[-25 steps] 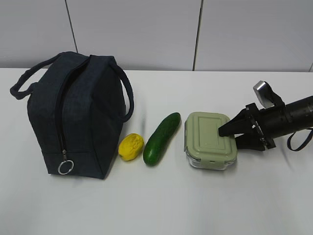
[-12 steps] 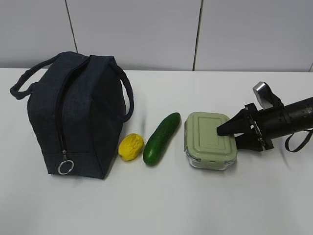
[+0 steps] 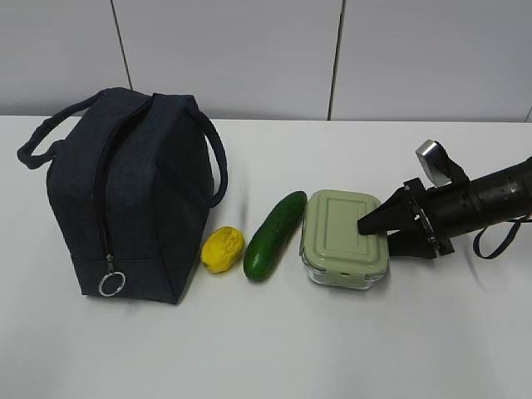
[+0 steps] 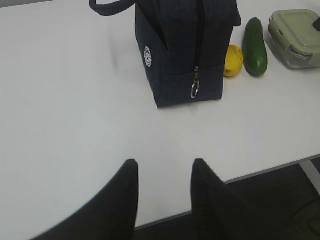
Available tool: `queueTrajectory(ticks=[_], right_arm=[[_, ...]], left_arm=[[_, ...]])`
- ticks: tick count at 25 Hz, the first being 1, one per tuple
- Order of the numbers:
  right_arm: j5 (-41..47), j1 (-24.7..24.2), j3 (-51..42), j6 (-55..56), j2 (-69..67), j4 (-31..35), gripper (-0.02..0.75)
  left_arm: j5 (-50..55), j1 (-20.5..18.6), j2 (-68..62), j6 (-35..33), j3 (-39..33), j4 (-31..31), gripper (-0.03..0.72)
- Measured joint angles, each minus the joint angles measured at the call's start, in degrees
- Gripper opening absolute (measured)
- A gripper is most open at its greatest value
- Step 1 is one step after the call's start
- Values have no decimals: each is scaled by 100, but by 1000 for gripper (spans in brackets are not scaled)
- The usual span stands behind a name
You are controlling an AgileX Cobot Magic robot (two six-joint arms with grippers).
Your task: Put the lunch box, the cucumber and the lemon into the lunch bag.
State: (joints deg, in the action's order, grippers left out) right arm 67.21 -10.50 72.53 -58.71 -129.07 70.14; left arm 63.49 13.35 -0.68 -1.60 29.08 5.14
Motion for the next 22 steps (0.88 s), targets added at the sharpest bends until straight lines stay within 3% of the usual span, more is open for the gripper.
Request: queueTrajectory(ticks=[13,22], right_arm=[[48,0,0,0,0,13,407],[60,0,0,0,0,26,401]], left_arm=[[0,0,0,0,0,0,239],[0,0,0,0,0,0,239]])
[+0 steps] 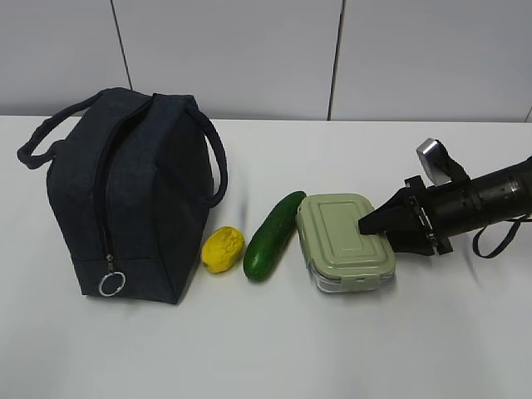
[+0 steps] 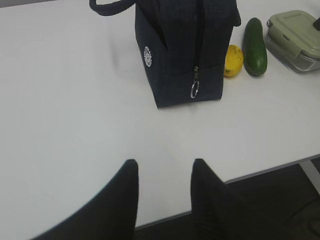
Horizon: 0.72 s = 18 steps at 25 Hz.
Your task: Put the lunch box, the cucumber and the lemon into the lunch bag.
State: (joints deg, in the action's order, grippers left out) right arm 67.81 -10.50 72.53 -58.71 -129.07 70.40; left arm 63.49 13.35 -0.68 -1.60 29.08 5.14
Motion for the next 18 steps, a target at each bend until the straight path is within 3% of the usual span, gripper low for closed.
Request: queueTrajectory(ticks=[18], right_arm=[[0,0,0,69,0,-20,401]], left_arm=[[0,0,0,0,0,0,239]])
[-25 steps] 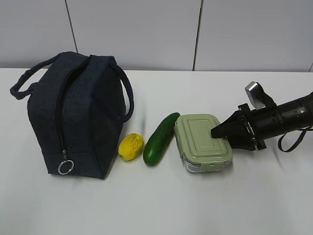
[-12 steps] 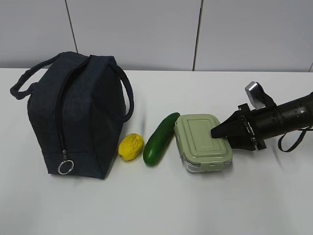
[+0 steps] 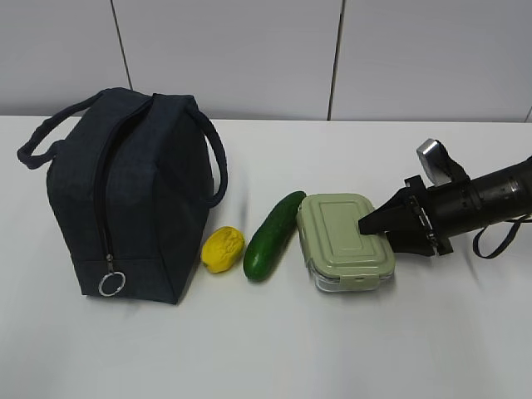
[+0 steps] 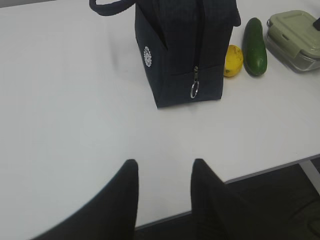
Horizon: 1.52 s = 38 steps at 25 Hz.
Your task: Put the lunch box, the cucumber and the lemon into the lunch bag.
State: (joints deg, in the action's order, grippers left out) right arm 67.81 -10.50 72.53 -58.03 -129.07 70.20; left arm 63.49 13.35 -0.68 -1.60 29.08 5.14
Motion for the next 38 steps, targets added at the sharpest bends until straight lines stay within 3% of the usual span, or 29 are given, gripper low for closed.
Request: queueTrajectory(ticks=[38], right_arm=[[-60,0,0,287,161,-305,380]], left_arm=[[0,0,0,0,0,0,239]])
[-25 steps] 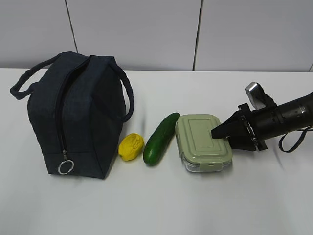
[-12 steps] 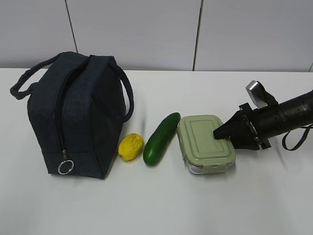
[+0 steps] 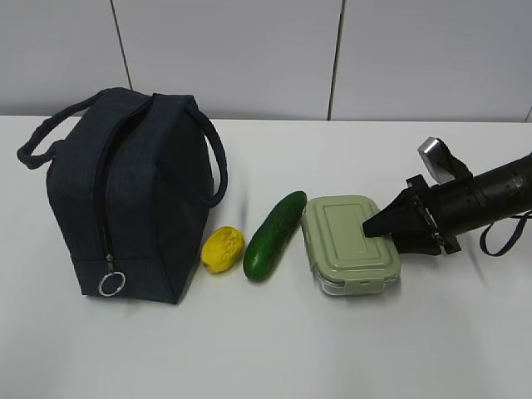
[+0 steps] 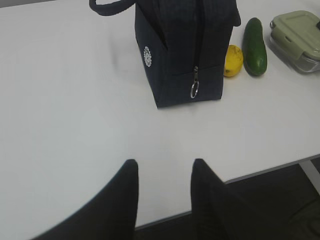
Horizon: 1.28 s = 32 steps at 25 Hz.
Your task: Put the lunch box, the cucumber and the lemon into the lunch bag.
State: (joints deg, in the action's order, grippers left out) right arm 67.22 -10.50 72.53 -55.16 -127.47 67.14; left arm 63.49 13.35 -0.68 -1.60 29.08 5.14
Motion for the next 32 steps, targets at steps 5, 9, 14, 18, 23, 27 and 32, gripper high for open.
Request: queueTrajectory(ticks=[5,9,14,18,23,27,32], right_arm=[[0,0,0,9,0,0,379],[-14,0,0,13,24,-11,379],[-162,0,0,22,233,-157,379],[-179,0,0,46,300,-186,379],[-183,0,-10,171,307,-211,377],[-193,0,-10,289,383,-228,377],[-193,0,-10,351,595,-237,377]], left_arm=[[0,0,0,0,0,0,239],[0,0,0,0,0,23,239],[0,0,0,0,0,107,239],[0,0,0,0,0,144,239],[0,0,0,0,0,285,239],[-37,0,0,0,0,344,239],[-158,0,-167,0,0,516,239]])
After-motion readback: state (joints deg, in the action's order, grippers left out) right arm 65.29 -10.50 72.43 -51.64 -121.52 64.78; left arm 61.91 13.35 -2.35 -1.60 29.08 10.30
